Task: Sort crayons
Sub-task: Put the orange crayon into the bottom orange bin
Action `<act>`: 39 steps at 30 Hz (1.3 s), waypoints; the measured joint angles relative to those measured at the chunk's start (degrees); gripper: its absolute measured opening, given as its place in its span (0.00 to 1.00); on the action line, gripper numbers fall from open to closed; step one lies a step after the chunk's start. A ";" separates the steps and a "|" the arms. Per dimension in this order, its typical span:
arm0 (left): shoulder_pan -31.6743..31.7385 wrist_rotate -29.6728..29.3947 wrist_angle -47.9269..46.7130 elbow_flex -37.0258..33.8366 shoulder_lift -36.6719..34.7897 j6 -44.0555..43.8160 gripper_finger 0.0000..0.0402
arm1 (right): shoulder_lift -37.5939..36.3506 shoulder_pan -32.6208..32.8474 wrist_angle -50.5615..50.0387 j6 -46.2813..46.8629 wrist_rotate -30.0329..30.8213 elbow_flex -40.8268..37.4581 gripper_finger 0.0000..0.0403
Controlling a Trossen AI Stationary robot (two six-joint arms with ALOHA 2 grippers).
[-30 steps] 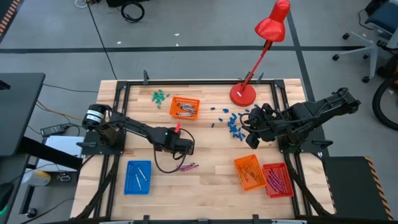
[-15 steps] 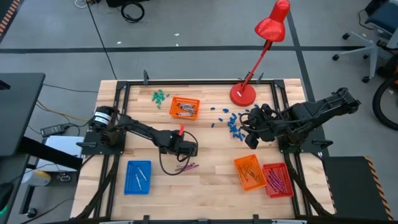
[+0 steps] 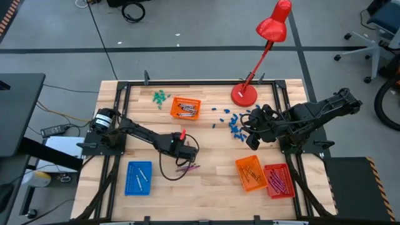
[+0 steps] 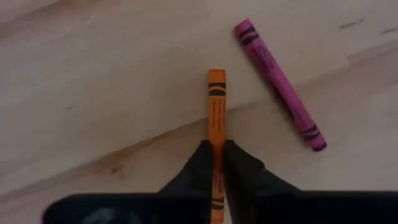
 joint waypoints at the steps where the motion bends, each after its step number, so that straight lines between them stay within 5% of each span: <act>1: -0.07 0.24 -0.10 0.00 -0.01 0.06 0.05 | 0.00 0.00 0.00 0.00 0.00 0.00 0.28; 10: -0.10 1.38 2.11 -0.46 -1.33 2.06 0.07 | 0.00 0.00 -0.04 -0.13 0.04 0.00 0.28; 26: -0.40 -1.36 26.43 -0.37 -4.13 5.02 0.07 | 0.00 0.00 -0.15 -0.55 0.09 0.00 0.28; 33: -0.58 -3.49 42.66 0.53 -0.50 2.95 0.07 | 0.00 -0.44 -0.27 -0.53 0.17 0.00 0.28; 39: -1.53 -4.14 45.89 10.89 7.25 2.94 0.07 | 0.00 -0.46 -1.05 -0.39 1.64 0.02 0.28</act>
